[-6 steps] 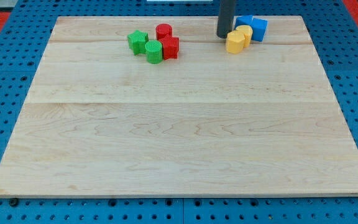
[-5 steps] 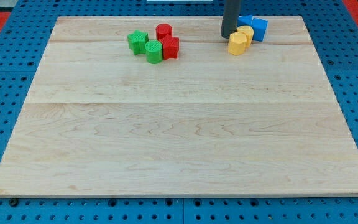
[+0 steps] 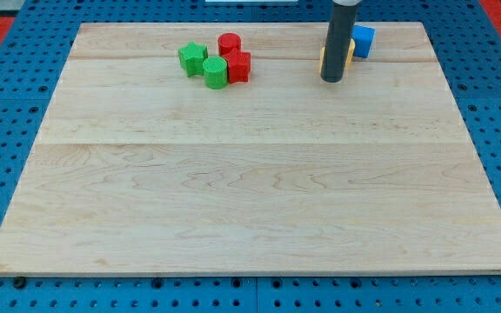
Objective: Place the yellow hexagon left to the yellow heart
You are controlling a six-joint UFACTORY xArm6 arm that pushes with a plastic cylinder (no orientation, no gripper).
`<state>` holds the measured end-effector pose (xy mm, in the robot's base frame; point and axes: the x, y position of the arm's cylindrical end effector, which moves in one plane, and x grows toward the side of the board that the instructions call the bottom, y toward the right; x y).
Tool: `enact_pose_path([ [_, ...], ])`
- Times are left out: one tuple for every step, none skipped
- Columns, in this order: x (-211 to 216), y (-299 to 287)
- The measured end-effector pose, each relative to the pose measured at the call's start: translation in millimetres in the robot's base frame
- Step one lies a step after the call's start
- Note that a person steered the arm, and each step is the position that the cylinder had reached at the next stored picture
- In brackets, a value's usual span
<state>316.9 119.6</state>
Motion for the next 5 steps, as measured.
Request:
enact_pose_path([
  [-19,-1],
  [-32,-1],
  [-42,-1],
  [-31,-10],
  [-8,-52],
])
